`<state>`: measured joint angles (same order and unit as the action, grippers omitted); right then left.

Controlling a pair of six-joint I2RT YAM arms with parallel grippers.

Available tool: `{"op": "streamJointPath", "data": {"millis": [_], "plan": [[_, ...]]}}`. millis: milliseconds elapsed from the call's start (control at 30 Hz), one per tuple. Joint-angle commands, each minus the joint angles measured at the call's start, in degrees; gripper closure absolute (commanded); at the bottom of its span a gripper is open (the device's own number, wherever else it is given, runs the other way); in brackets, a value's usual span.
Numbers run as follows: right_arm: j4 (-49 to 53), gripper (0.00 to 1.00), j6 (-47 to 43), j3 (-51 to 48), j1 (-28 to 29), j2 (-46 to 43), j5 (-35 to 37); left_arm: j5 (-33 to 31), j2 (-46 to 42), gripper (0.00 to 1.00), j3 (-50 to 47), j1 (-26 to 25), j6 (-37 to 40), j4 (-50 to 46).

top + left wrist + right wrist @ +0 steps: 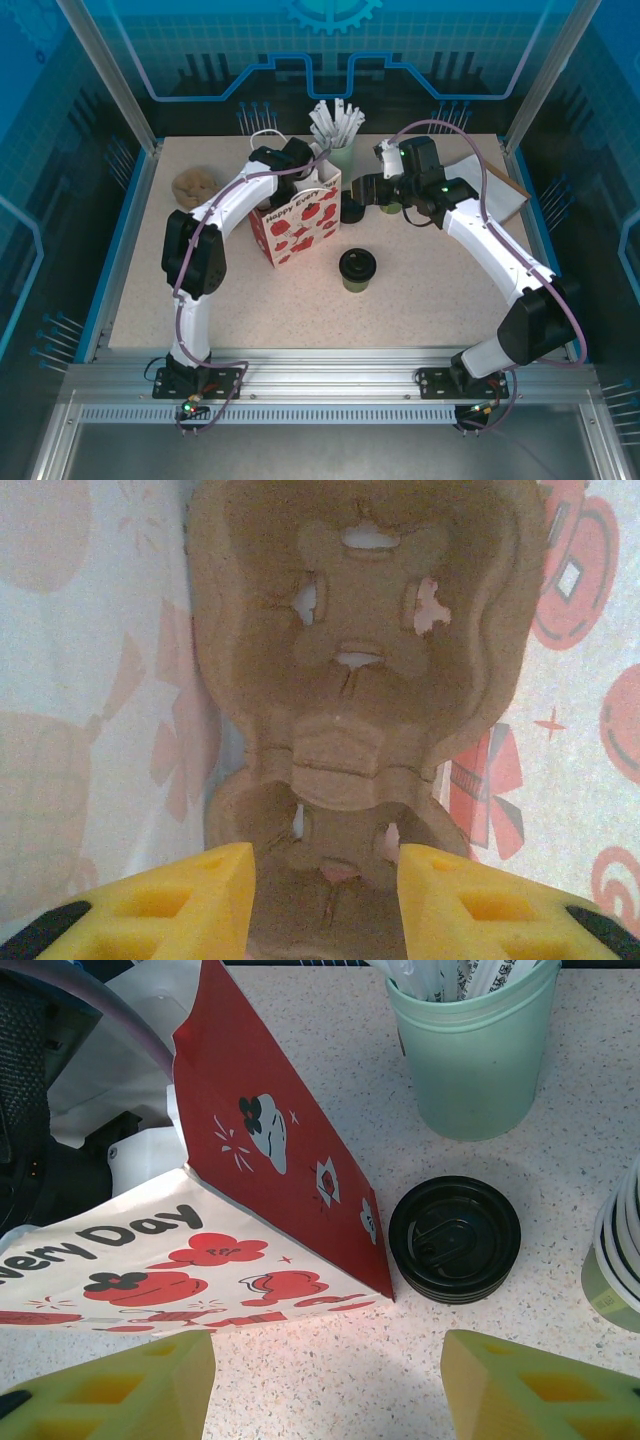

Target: Pack the takeout coffee

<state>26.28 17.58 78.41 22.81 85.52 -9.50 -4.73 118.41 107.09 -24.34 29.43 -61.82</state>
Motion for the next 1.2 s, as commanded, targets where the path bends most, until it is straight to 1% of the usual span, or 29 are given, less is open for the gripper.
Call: {"op": "streamJointPath", "data": {"millis": [0, 500, 733, 1167], "plan": [[-0.73, 0.37, 0.08, -0.72, -1.14, 0.33, -0.87, 0.24, 1.67, 0.57, 0.23, -0.04, -0.92, -1.47], [-1.15, 0.37, 0.26, -1.71, -1.14, -0.09, -0.61, 4.57, 3.77, 0.55, -2.47, 1.32, -0.25, 1.65], [-1.31, 0.37, 0.26, -2.38, -1.1, -0.37, -0.57, 6.31, 4.87, 0.51, -4.21, 1.5, 0.01, 2.7], [-1.08, 0.37, 0.17, -2.48, -1.1, -0.25, -0.57, 7.01, 5.27, 0.44, -8.64, 2.12, -0.18, 7.54]]}}
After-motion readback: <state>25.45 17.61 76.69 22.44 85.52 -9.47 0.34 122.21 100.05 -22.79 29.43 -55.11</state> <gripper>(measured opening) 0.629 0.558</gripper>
